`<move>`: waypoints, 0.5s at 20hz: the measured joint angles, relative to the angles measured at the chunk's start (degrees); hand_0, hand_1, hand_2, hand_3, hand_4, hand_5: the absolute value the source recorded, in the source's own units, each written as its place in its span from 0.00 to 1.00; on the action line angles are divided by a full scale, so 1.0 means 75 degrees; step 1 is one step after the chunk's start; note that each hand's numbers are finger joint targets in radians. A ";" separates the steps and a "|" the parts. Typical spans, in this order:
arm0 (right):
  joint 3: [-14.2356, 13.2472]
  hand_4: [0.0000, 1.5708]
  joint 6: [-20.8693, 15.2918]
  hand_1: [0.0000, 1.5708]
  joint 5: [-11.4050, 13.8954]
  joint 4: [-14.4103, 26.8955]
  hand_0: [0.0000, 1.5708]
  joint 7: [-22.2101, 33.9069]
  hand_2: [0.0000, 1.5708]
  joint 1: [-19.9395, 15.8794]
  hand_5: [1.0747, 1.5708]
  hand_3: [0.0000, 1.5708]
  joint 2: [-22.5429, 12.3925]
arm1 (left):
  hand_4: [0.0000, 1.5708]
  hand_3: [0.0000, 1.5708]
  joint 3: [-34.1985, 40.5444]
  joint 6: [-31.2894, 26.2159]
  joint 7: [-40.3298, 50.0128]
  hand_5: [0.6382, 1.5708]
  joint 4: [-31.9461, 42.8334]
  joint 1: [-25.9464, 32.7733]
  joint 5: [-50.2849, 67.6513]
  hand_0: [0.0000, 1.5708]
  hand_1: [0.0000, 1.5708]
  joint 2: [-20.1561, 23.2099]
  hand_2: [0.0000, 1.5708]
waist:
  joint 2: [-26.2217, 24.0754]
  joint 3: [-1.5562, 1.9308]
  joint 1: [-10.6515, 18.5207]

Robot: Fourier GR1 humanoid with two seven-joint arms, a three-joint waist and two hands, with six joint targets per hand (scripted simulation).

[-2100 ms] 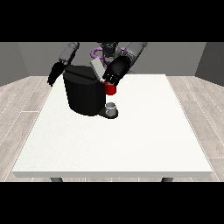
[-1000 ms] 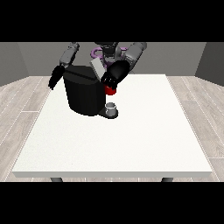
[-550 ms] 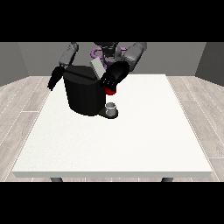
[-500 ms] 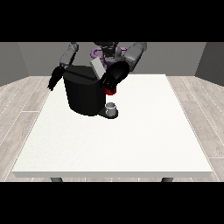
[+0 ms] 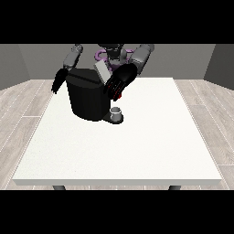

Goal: Insert the coffee pod into the coffee machine and close the lid

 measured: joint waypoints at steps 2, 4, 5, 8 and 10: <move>-0.0064 0.00 0.0024 0.00 -0.0053 0.0087 0.00 -0.0057 0.00 0.0065 1.00 0.00 -0.0019 | 0.00 0.13 -0.0025 -0.0031 -0.0023 1.00 -0.0011 0.0028 -0.0010 0.00 0.00 -0.0051 0.19 | -0.0067 0.0004 0.0102; -0.0128 0.00 0.0056 0.00 -0.0114 0.0164 0.00 -0.0011 0.00 0.0131 1.00 0.00 -0.0037 | 0.00 0.10 -0.0036 -0.0086 0.0036 1.00 0.0005 0.0138 0.0002 0.00 0.00 -0.0170 0.00 | -0.0287 0.0004 0.0231; -0.0160 0.00 0.0079 0.00 -0.0152 0.0237 0.00 -0.0045 0.00 0.0245 1.00 0.00 -0.0038 | 0.00 0.04 -0.0040 -0.0080 0.0140 1.00 0.0005 0.0254 0.0003 0.00 0.00 -0.0266 0.00 | -0.0454 -0.0003 0.0313; -0.0128 0.00 0.0058 0.00 -0.0141 0.0388 0.00 -0.0132 0.00 0.0650 1.00 0.00 0.0045 | 0.00 0.00 -0.0066 -0.0098 0.0321 1.00 0.0012 0.0672 0.0050 0.00 0.00 -0.0617 0.00 | -0.0987 -0.0013 0.0576; -0.0255 0.00 0.0102 0.00 -0.0243 0.0574 0.00 -0.0249 0.00 0.0914 1.00 0.00 0.0001 | 0.00 0.00 -0.0110 -0.0243 0.0336 1.00 -0.0049 0.0969 0.0129 0.00 0.00 -0.0860 0.05 | -0.1400 -0.0018 0.0858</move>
